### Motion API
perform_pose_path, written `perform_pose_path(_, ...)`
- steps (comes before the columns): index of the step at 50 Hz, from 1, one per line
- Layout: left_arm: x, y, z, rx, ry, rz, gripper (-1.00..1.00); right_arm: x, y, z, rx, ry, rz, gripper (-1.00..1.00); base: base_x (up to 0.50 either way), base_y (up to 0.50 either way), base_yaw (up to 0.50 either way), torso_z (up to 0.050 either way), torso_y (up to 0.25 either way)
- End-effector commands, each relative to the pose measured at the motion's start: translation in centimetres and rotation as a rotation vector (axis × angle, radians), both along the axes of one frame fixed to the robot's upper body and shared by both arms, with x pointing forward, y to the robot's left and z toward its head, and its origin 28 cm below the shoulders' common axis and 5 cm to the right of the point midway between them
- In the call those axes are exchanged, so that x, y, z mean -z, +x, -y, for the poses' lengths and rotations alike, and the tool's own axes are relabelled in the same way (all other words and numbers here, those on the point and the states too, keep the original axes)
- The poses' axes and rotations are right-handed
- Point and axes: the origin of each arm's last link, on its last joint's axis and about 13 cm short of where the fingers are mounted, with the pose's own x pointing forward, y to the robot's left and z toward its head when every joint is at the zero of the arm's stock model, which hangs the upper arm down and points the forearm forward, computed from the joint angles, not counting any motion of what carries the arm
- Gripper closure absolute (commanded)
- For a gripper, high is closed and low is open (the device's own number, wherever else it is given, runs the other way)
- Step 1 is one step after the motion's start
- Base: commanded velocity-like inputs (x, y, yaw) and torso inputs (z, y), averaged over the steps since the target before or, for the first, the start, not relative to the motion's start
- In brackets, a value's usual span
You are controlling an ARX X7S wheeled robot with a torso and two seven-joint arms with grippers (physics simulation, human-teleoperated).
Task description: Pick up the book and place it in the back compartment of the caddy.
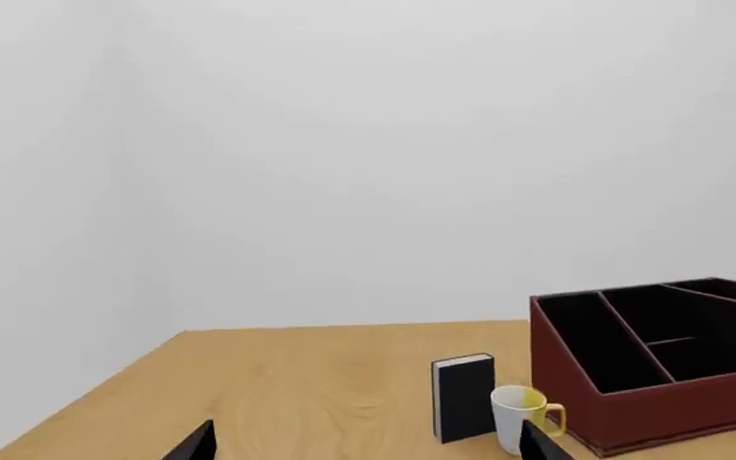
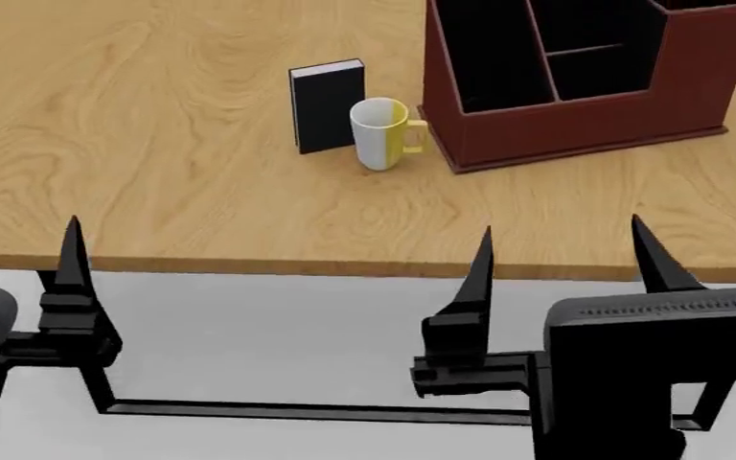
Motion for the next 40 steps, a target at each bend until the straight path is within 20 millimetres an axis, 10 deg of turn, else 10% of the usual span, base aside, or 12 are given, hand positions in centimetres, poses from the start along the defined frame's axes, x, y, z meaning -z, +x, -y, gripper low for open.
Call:
perform_pose_path(1,-1.1,-0.2,-0.32,-0.078,-0.013,0.067,-1.0,-0.65,-0.25,-0.03,0.009,-0.023,0.025,-1.0,0.5,-0.06,0.0,0.0,0.0)
perform_pose_path(40,-1.57,-0.57,-0.36,-0.107,0.05,0.076,-1.0,-1.14,-0.43,-0.31,0.011,-0.053,0.024,-1.0,0.5,-0.17,0.0,0.0,0.001)
